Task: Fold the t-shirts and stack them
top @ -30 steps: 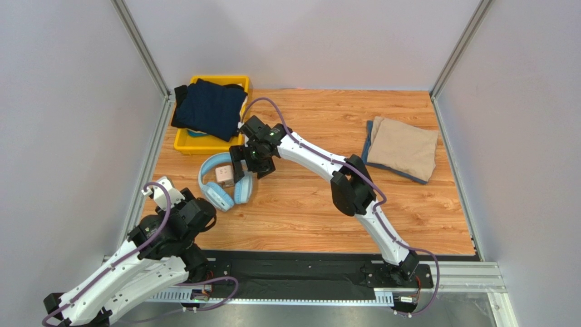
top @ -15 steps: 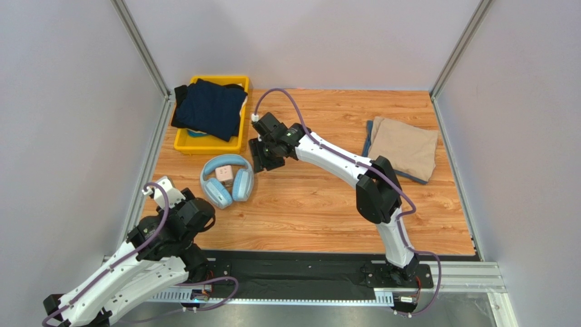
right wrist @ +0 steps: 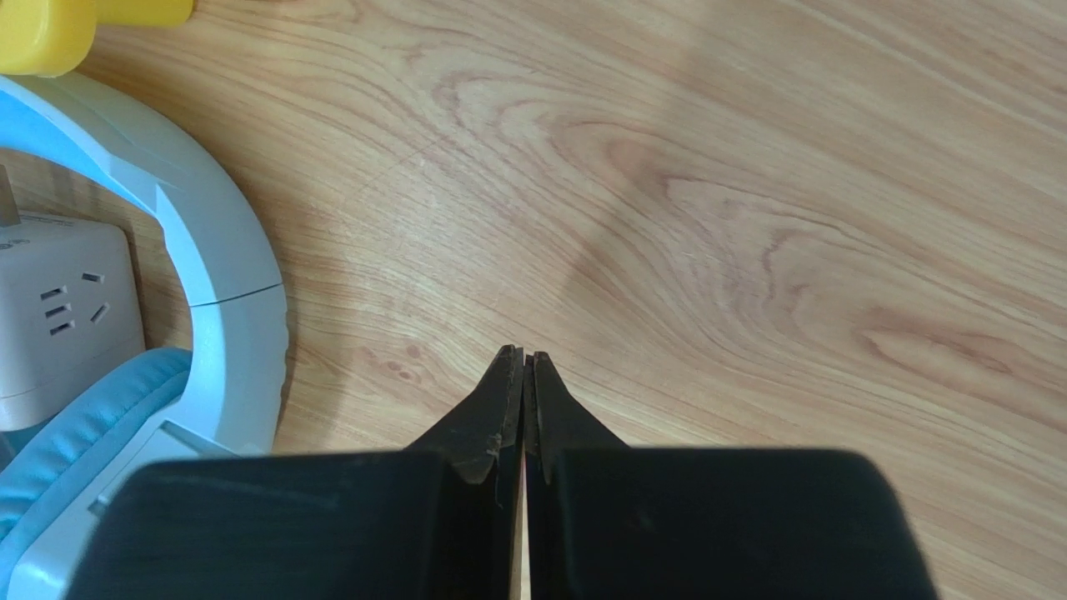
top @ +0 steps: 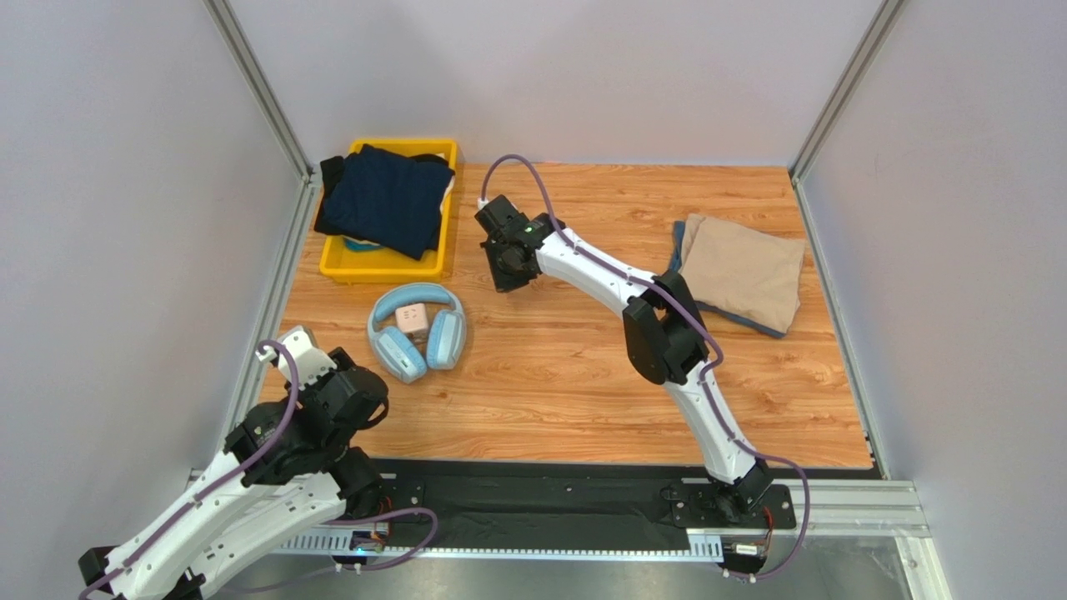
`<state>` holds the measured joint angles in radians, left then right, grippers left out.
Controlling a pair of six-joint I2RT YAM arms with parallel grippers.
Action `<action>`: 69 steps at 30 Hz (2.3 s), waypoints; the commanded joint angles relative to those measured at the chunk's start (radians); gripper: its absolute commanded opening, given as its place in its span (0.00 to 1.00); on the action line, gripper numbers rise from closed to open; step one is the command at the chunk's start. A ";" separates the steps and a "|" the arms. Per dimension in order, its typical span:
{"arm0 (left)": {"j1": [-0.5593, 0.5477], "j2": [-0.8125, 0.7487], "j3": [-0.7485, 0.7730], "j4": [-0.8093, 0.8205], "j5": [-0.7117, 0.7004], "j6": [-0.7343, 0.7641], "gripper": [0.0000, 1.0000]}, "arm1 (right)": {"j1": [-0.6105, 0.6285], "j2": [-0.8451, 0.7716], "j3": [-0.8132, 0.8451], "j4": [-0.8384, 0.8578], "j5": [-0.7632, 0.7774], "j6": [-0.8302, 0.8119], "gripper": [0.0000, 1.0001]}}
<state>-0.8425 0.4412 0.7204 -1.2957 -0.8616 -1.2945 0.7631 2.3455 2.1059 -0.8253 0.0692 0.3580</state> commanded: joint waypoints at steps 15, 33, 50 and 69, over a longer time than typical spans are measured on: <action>0.002 0.016 -0.001 0.000 0.007 0.015 0.55 | 0.214 0.178 0.258 0.043 -0.120 0.030 0.00; 0.002 0.022 0.008 0.027 0.006 0.037 0.55 | 0.255 0.219 0.361 0.172 -0.167 0.082 0.02; 0.101 0.321 0.049 0.774 0.076 0.744 0.58 | 0.009 -0.443 -0.464 0.245 0.012 -0.005 0.72; 0.581 1.091 0.539 0.909 0.636 0.956 0.65 | -0.031 -0.669 -0.849 0.325 -0.055 0.058 0.72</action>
<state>-0.4183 1.4452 1.1831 -0.3843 -0.4187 -0.3573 0.7361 1.7432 1.3025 -0.5545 0.0341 0.3851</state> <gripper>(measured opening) 0.646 0.718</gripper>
